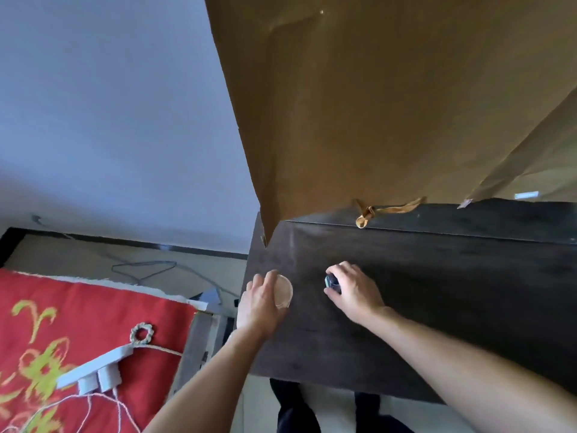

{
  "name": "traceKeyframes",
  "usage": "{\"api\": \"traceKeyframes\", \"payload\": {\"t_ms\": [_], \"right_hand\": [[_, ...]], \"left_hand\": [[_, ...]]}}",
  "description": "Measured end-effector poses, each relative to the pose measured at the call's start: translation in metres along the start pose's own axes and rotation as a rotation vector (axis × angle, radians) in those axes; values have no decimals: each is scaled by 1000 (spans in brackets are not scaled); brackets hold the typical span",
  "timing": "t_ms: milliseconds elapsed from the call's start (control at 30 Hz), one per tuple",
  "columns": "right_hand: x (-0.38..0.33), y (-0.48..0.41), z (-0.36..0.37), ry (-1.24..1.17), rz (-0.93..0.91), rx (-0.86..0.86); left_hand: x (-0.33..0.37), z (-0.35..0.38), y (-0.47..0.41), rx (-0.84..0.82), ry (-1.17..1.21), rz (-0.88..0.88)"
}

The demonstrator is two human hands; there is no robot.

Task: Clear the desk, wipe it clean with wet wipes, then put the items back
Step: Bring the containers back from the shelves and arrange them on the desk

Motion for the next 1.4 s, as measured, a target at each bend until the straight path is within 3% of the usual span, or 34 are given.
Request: {"api": "traceKeyframes", "payload": {"t_ms": [333, 567, 767, 1000, 1167, 1400], "right_hand": [[-14, -66, 41, -59, 77, 252], [-15, -60, 35, -50, 171, 192], [1, -13, 12, -11, 228, 207], [46, 87, -43, 42, 303, 238], [93, 182, -103, 89, 349, 265], [168, 304, -204, 137, 458, 406]], "left_hand": [[-19, 11, -105, -47, 140, 129], [-17, 3, -107, -33, 52, 245], [1, -17, -65, 260, -205, 327], [81, -20, 7, 326, -191, 557], [166, 1, 63, 251, -104, 541], [307, 30, 138, 239, -30, 684]]}}
Point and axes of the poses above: each hand's wrist, its own y-axis away from the middle knuckle, its own z-axis out of the palm, x = y × z, the point moved 2 cm from there along -y, towards the middle knuckle, and after that the axes turned 11 degrees about -y, right-handed, at the moved point
